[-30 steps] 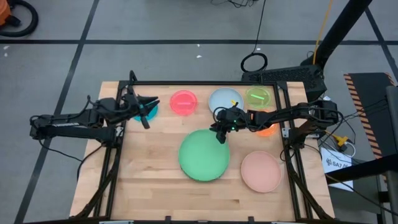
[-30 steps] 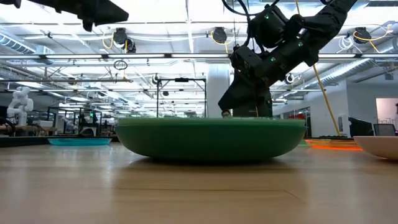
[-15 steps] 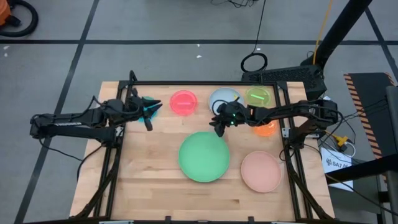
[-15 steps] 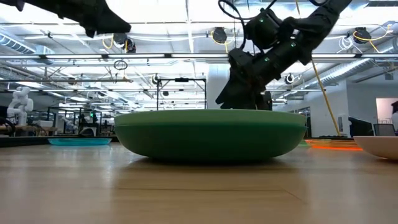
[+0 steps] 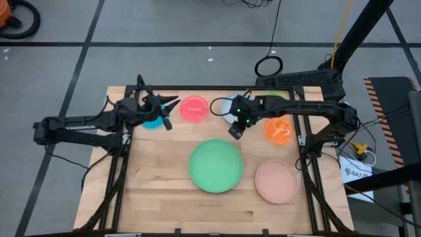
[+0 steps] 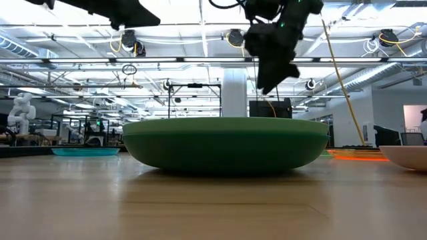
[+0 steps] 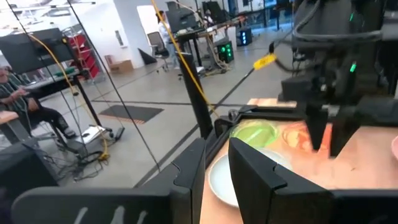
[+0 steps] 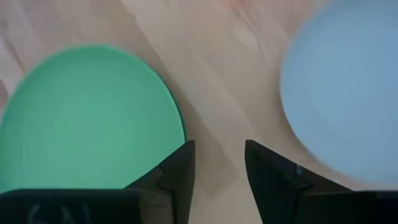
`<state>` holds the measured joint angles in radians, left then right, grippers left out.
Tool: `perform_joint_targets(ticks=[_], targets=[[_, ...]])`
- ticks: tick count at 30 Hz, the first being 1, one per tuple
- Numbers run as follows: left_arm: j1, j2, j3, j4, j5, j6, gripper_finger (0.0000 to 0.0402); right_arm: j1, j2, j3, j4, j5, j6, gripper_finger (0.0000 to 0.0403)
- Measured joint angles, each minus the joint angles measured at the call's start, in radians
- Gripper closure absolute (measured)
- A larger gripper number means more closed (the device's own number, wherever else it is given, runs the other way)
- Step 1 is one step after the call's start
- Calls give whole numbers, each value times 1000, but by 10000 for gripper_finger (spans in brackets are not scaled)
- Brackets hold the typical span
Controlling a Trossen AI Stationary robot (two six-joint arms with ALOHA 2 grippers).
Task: Stack plastic plates
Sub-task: Stack the pink plate on the green plate
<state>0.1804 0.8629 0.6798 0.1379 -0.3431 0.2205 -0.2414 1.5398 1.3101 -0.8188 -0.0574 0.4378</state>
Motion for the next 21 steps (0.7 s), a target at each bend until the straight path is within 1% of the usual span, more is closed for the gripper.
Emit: perform_joint_targets(ticks=[2,7,9,12,14,15,17,18,21], targets=[[6,15,18,-15,0,24,321,-19,0,25,-75,-1,12,271],[33,34,29,-17,0,87,321,-107,12,25,-226,5,74,271],[49,35,29,-17,0,100,321,-141,29,21,-255,21,67,271],[75,35,30,-16,0,114,321,-180,78,20,-196,42,-4,271],[88,35,30,-16,0,120,321,-195,126,19,-110,53,-80,271],[96,34,30,-15,0,122,321,-199,151,19,-61,50,-120,271],[110,35,30,-7,0,135,321,-203,202,20,21,6,-193,271],[116,34,30,-4,0,142,321,-203,228,27,40,-18,-216,271],[133,34,30,15,0,166,321,-200,299,65,21,-22,-254,271]])
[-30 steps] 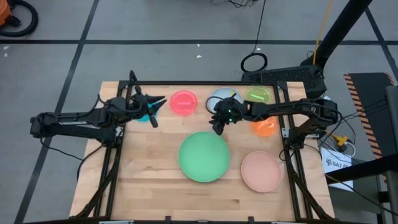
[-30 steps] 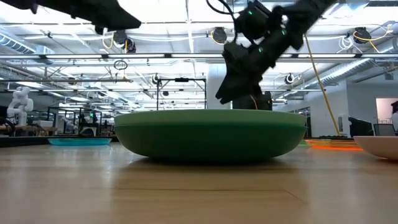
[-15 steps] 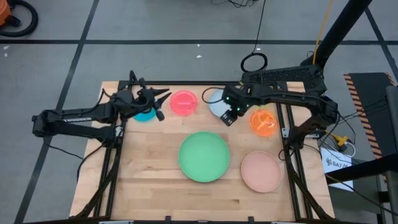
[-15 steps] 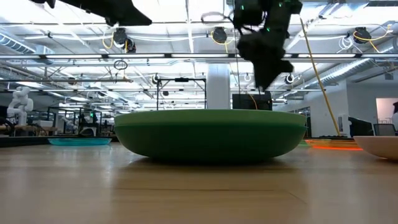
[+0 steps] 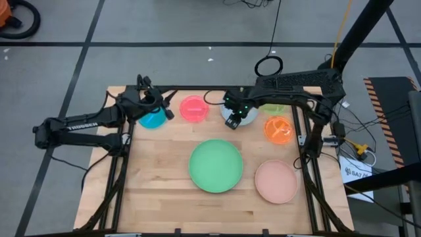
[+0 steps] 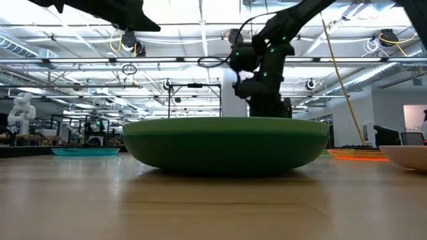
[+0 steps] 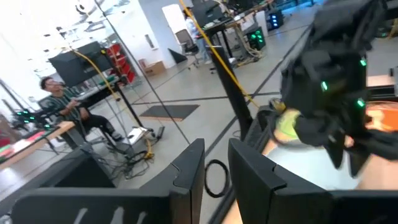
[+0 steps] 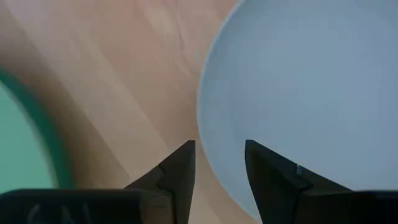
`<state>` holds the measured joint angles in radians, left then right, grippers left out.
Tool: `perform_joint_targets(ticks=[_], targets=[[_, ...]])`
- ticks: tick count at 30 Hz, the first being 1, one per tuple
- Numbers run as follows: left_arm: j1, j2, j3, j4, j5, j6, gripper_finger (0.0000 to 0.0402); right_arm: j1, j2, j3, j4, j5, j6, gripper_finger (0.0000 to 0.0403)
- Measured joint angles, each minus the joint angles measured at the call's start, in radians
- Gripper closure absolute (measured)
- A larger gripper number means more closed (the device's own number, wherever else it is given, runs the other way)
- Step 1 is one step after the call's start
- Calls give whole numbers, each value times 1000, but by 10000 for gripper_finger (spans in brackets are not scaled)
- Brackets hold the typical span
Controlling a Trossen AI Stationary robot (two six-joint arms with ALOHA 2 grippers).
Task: Stack plastic plates
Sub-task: Stack the pink plate on the green plate
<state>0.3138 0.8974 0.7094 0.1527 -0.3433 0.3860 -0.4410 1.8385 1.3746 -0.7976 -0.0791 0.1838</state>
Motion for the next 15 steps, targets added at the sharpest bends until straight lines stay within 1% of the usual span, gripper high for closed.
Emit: perform_joint_targets(ticks=[5,9,13,15], targets=[[33,0,0,18,0,13,321,24,50,40,-99,2,-63,271],[57,0,0,31,0,13,321,50,32,58,-194,5,-19,271],[72,0,0,40,1,22,321,71,6,60,-197,70,3,271],[80,0,0,45,1,23,321,78,5,60,-223,78,-16,271]])
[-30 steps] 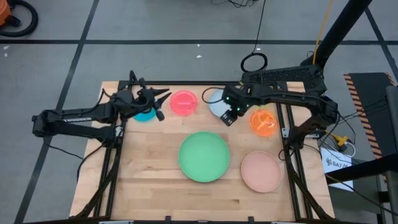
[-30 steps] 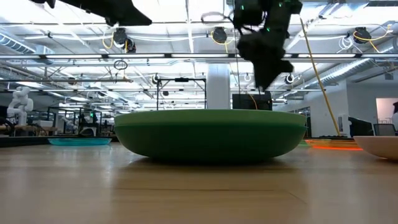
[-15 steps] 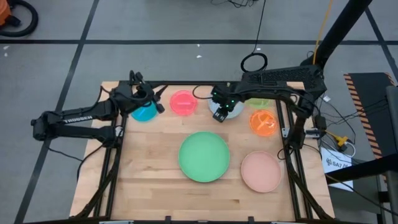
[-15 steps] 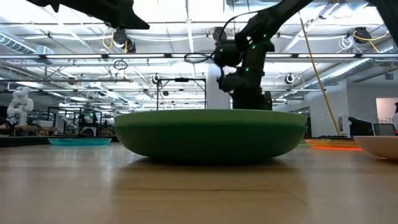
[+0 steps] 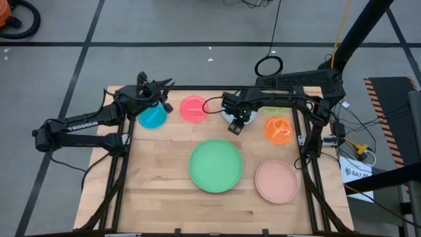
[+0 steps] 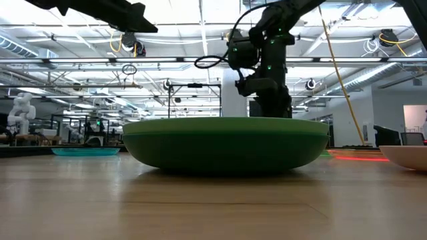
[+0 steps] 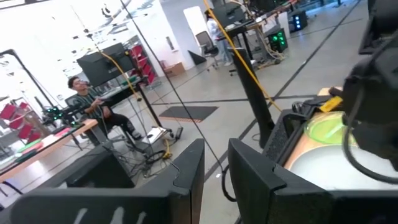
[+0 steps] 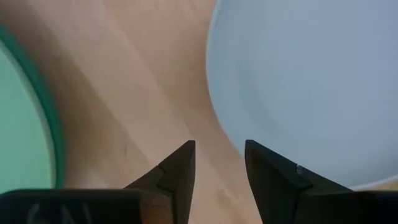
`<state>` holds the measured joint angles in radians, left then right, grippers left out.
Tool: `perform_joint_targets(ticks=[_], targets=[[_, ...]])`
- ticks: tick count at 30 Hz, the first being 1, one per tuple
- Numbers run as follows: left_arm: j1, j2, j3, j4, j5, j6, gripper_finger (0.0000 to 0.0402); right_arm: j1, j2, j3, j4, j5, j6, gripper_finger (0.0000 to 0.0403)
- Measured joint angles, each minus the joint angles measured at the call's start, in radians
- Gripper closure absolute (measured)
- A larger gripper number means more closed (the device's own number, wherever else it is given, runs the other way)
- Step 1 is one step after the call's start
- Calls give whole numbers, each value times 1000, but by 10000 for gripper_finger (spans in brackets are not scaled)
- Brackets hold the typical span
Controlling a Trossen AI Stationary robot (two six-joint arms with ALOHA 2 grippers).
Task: Stack plastic plates
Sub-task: Stack the pink plate on the green plate
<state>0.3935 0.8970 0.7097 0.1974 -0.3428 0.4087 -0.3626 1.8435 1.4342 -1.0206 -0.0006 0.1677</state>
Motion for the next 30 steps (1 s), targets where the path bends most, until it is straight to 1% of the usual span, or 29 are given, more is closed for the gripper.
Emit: perform_joint_targets(ticks=[4,6,8,10,11,13,15,19,21,24,26,28,30], targets=[[1,0,0,13,0,5,321,17,0,0,-76,24,-59,271],[1,0,0,15,0,8,321,26,0,0,-142,17,2,271],[1,0,0,15,0,8,321,31,-13,-1,-252,-57,127,271],[1,0,0,15,0,8,321,54,-44,-1,-345,-180,257,271],[1,0,0,15,0,8,321,78,-74,-6,-376,-224,306,271],[1,0,0,15,0,8,321,146,-149,-31,-377,-266,408,271],[1,0,0,14,0,8,321,211,-228,-74,-323,-295,540,271],[1,0,0,14,0,-11,321,354,-380,-205,-152,-273,948,271],[1,0,0,13,1,-18,321,433,-432,-277,-37,-293,1131,271],[1,0,0,14,1,-25,321,554,-456,-359,191,-344,1331,269],[1,0,0,14,2,-26,321,624,-450,-386,327,-343,1435,269],[1,0,0,14,2,-26,321,679,-424,-391,373,-347,1500,269],[-1,0,0,15,5,-27,321,734,-392,-382,339,-341,1543,272]])
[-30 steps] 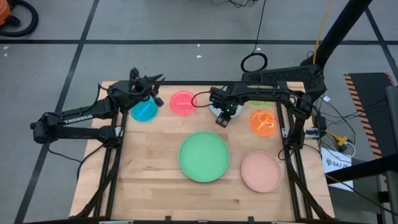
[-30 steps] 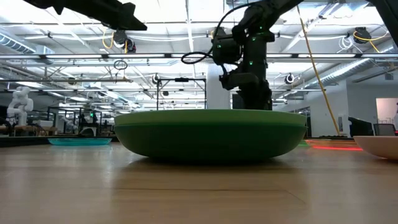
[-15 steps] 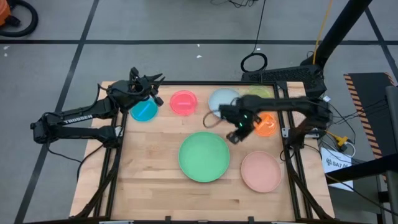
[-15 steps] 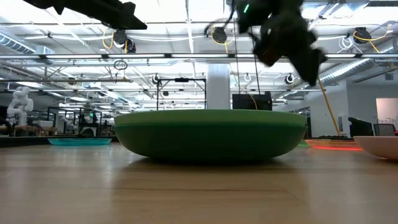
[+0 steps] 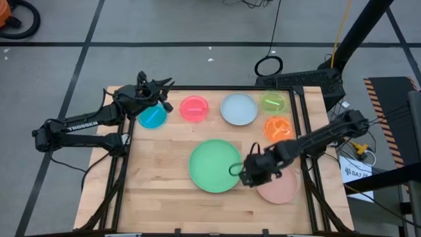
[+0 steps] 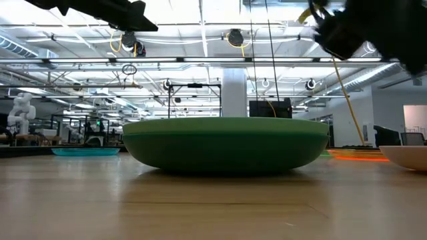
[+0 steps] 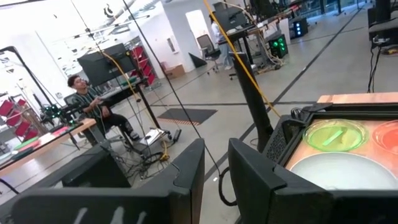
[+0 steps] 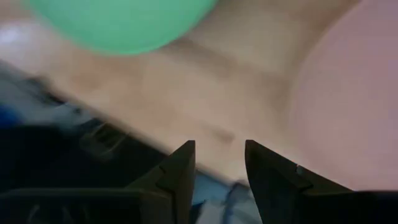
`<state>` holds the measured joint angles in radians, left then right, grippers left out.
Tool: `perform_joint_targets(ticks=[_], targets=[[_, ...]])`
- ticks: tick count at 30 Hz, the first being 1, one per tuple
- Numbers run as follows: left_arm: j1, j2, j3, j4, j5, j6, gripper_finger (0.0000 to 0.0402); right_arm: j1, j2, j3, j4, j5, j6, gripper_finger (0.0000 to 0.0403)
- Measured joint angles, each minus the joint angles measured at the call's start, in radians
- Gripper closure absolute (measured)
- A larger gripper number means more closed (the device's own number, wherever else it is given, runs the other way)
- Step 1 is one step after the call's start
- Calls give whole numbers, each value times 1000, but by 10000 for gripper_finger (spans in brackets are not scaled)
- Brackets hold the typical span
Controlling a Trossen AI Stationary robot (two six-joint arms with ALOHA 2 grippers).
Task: Stack plastic plates
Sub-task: Stack the pink plate on the green plate
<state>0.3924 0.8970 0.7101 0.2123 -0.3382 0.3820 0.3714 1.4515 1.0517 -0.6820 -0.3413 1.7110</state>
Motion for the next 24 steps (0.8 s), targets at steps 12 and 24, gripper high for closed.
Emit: perform_joint_targets(ticks=[12,24], targets=[[0,0,0,21,1,-45,321,200,111,7,-72,120,-5,275],[0,0,0,5,1,-77,321,213,120,7,-61,163,9,275]])
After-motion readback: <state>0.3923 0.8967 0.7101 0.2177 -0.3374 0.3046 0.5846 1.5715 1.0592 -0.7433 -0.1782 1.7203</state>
